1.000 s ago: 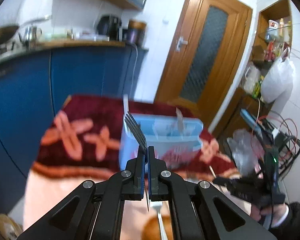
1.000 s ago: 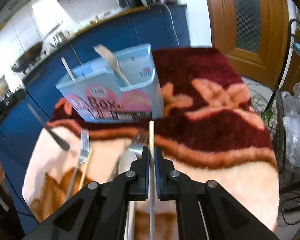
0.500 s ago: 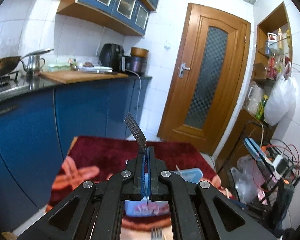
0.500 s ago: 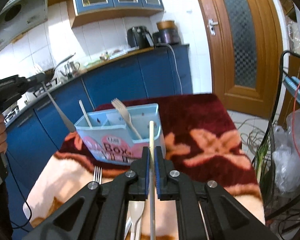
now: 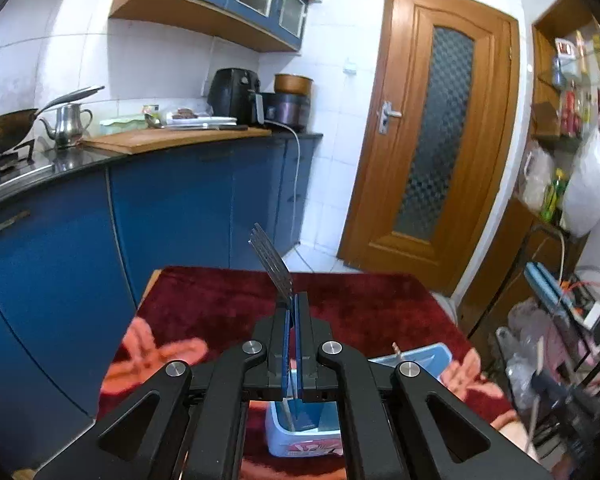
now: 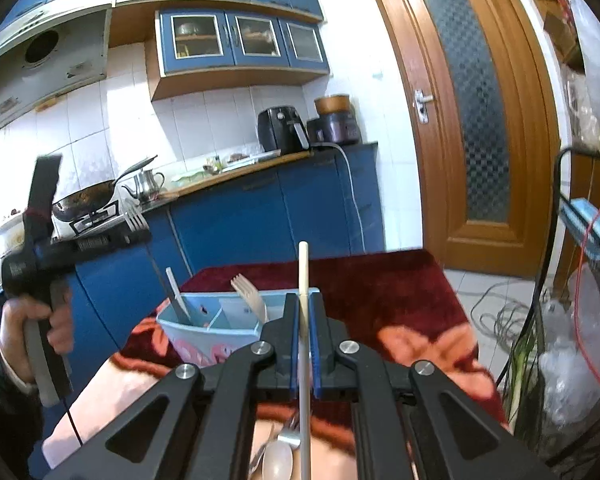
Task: Organize utensils
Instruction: 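Carry the metal fork into the holder while the right tool carries the wooden chopstick there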
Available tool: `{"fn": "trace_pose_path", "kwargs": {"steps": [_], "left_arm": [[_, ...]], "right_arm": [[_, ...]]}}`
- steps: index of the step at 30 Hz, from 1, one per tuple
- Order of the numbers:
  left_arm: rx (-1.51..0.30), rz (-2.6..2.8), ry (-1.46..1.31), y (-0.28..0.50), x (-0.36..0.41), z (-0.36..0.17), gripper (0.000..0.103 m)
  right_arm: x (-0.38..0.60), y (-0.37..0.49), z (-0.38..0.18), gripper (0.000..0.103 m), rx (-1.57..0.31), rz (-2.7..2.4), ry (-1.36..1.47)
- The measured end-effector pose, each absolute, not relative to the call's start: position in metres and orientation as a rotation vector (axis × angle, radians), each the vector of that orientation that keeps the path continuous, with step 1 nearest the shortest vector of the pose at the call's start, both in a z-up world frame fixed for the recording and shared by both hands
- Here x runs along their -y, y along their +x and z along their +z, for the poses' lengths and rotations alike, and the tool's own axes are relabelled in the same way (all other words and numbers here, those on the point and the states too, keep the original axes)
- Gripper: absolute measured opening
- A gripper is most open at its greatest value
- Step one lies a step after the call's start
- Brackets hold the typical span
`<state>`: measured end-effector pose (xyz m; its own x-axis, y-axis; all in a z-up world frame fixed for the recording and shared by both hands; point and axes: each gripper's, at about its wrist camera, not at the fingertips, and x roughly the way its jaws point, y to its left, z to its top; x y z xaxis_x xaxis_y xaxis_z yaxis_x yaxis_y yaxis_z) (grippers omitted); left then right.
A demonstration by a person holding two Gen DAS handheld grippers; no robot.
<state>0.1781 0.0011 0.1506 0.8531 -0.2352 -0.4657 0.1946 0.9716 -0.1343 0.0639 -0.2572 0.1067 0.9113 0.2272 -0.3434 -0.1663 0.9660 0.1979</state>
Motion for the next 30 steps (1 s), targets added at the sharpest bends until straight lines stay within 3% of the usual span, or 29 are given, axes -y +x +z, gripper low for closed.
{"fn": "trace_pose_path", "kwargs": {"steps": [21, 30], "left_arm": [[-0.582, -0.290, -0.012, 0.193, 0.018, 0.095, 0.002], [-0.584, -0.296, -0.005, 0.197, 0.020, 0.086, 0.002]], "right_arm": [[0.234, 0.150, 0.133, 0.007, -0.175, 0.183, 0.203], [0.230, 0.186, 0.108, 0.007, -0.223, 0.158, 0.205]]}}
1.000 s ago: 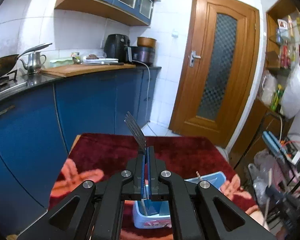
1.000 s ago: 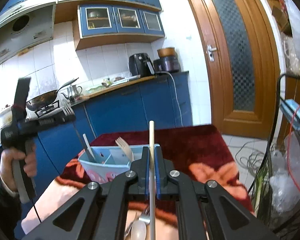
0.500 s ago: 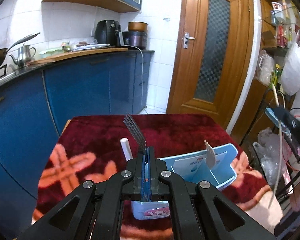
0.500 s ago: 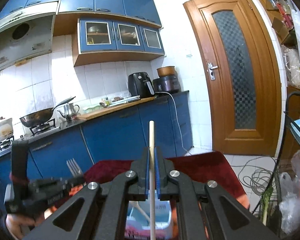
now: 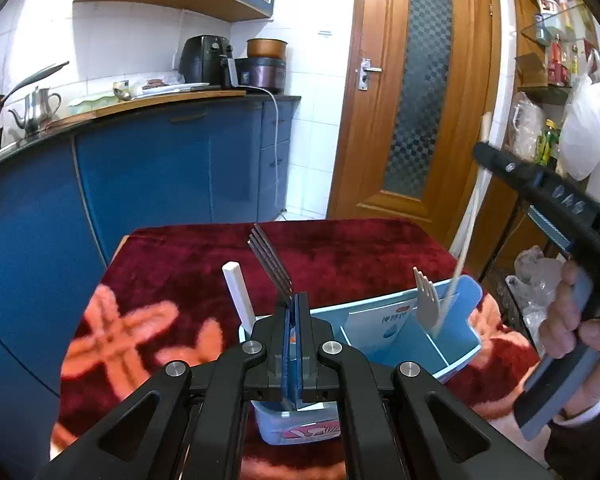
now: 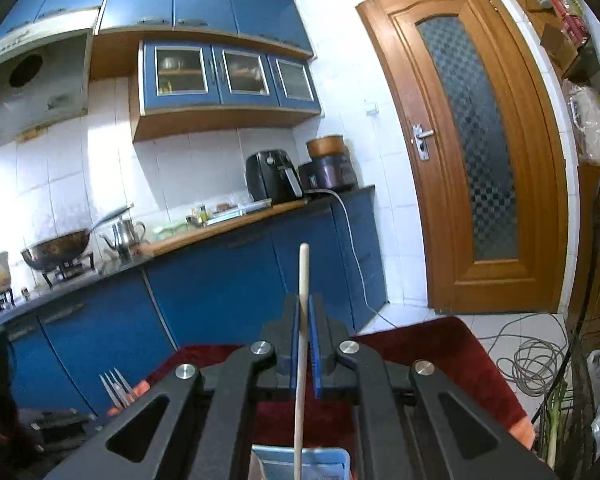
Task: Organize utensils
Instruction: 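Carry the metal fork into the holder while the right tool carries the wooden chopstick there, then open both tools to release the fork and chopstick in the holder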
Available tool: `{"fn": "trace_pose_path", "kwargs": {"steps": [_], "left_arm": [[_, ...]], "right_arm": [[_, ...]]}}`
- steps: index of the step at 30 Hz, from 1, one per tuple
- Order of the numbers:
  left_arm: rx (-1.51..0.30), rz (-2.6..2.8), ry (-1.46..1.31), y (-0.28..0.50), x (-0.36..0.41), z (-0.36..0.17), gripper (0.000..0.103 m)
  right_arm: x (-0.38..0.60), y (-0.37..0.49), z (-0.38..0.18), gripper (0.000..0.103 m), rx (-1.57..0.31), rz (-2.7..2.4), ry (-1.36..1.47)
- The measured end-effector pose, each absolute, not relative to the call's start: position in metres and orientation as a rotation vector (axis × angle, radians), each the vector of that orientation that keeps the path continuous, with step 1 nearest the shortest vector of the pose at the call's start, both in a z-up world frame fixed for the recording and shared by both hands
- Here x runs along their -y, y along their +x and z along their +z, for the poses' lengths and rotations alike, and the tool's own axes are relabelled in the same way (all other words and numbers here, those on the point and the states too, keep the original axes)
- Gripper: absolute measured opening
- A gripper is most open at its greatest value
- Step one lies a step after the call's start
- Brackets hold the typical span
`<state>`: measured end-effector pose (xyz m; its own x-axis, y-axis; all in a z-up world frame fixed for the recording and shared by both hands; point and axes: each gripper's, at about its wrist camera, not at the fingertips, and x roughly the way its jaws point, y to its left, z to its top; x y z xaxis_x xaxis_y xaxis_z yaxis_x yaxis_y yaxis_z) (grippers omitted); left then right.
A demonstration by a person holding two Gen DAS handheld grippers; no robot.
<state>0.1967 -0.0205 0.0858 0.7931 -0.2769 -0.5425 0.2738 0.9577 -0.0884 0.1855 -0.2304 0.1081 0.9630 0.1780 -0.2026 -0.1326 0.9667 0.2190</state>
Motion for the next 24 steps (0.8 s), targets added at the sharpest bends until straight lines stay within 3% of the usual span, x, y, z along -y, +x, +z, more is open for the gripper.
{"fn": "trace_pose_path", "kwargs": {"steps": [6, 12, 24], "left_arm": [[-0.600, -0.290, 0.006, 0.194, 0.020, 0.086, 0.008], [-0.599, -0.293, -0.004, 0.179, 0.015, 0.092, 0.022], [-0.589, -0.321, -0.015, 0.125, 0.001, 0.111, 0.023]], "right_arm": [[0.223, 0.184, 0.087, 0.008, -0.320, 0.227, 0.156], [0.222, 0.163, 0.086, 0.021, -0.353, 0.253, 0.155], [0.222, 0.096, 0.120, 0.025, -0.362, 0.257, 0.150]]}}
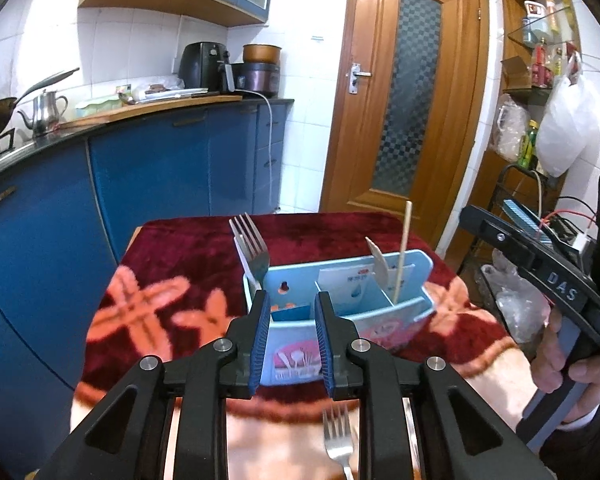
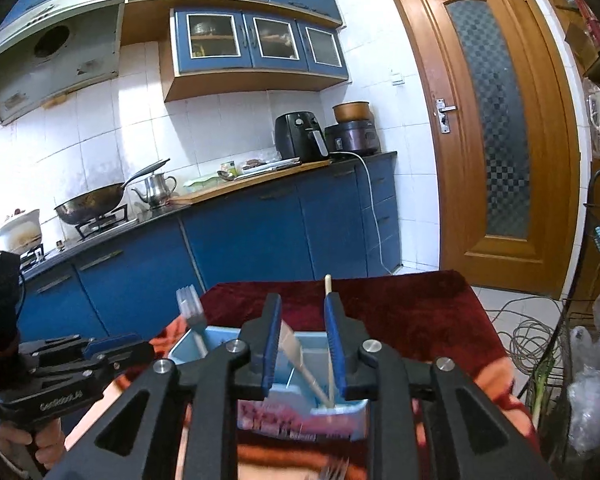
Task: Organize utensils
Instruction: 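Open both tools to release the fork and chopstick in the holder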
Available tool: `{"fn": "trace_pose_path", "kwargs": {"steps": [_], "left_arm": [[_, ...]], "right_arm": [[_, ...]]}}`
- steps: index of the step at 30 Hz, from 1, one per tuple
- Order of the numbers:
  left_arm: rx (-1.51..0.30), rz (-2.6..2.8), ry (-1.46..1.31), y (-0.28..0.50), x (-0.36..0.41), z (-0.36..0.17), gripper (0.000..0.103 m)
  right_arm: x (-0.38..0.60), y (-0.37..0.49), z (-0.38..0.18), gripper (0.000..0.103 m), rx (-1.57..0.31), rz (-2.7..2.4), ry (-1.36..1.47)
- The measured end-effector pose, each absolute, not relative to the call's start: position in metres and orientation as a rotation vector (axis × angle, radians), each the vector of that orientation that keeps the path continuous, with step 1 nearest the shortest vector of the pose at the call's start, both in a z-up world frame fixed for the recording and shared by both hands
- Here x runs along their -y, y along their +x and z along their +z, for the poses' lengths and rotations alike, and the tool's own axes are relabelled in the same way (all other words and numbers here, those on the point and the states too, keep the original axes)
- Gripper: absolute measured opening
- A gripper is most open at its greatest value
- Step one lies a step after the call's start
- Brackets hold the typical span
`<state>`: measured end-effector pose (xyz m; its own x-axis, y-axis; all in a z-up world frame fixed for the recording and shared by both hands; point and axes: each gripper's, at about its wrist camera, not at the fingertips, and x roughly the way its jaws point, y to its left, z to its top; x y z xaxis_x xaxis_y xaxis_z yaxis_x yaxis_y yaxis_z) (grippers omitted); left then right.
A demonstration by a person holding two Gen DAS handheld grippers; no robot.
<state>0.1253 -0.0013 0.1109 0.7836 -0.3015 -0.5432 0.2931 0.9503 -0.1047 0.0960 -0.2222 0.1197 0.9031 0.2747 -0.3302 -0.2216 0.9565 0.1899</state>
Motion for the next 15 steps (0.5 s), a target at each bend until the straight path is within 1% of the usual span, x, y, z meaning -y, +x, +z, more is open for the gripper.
{"fn": "trace_pose_path", "kwargs": {"steps": [8, 15], "left_arm": [[-0.622, -0.307, -0.009, 0.091, -0.007, 0.111, 0.023], [-0.664, -0.296, 0.008, 0.062, -0.006, 0.090, 0.023]], "right_arm": [[0.220, 0.054, 0.114, 0.028, -0.435, 0.250, 0.154], [0.222, 0.027, 0.094, 0.029, -0.490, 0.224, 0.143]]}}
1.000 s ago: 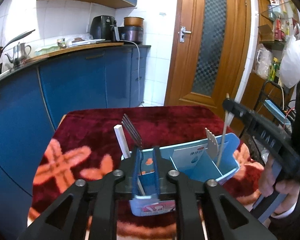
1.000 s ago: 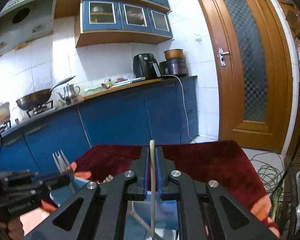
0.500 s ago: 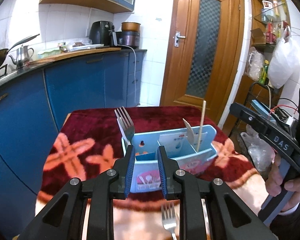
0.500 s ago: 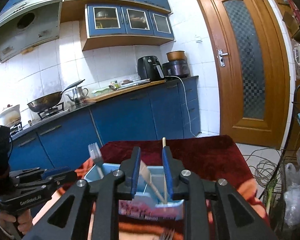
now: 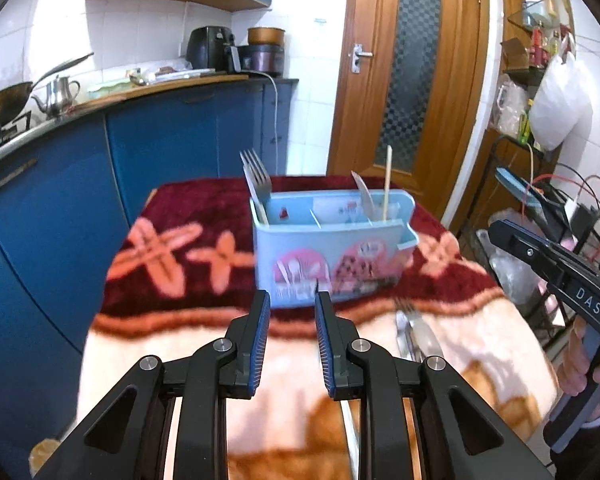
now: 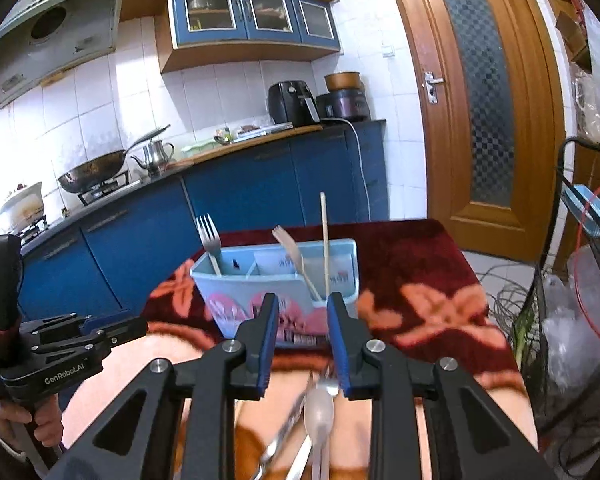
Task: Organize utensils
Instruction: 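Open both tools to release the fork and chopstick in the holder, then grasp another metal fork with the left tool while the right tool reaches the white plastic spoon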
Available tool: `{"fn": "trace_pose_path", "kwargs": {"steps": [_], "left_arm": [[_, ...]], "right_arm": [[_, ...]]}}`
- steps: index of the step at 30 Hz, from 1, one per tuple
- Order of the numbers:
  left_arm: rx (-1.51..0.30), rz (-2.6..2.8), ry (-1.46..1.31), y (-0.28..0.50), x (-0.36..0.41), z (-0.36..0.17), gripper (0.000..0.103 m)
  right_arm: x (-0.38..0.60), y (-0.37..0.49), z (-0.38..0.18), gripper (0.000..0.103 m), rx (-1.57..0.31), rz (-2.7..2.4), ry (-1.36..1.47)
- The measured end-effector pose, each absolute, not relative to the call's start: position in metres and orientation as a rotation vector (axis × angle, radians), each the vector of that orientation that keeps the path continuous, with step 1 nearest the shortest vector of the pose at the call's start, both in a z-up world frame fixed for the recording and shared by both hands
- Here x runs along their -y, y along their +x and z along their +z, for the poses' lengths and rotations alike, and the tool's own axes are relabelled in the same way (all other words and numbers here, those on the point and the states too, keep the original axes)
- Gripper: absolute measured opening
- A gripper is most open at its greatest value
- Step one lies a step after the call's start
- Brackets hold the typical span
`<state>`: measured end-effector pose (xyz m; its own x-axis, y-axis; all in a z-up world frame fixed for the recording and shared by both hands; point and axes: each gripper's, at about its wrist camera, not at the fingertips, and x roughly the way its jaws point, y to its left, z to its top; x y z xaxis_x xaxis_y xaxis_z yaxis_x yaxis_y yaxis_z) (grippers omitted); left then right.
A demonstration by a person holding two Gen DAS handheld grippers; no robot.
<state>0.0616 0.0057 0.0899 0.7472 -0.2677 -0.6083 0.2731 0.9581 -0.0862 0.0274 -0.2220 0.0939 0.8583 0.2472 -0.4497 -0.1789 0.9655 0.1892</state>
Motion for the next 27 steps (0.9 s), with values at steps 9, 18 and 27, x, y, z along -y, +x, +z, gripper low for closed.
{"fn": "trace_pose_path", "kwargs": {"steps": [9, 18, 27], "left_arm": [[-0.772, -0.314, -0.017, 0.050, 0.009, 0.049, 0.023], [-0.861, -0.321, -0.047, 0.056, 0.013, 0.021, 0.023], [-0.906, -0.326, -0.070, 0.064, 0.018, 0.008, 0.023]], "right_arm": [[0.219, 0.021, 0.044, 0.031, -0.658, 0.214, 0.112], [0.218, 0.027, 0.007, 0.035, -0.771, 0.216, 0.102], [0.221, 0.041, -0.010, 0.036, -0.830, 0.204, 0.126]]}}
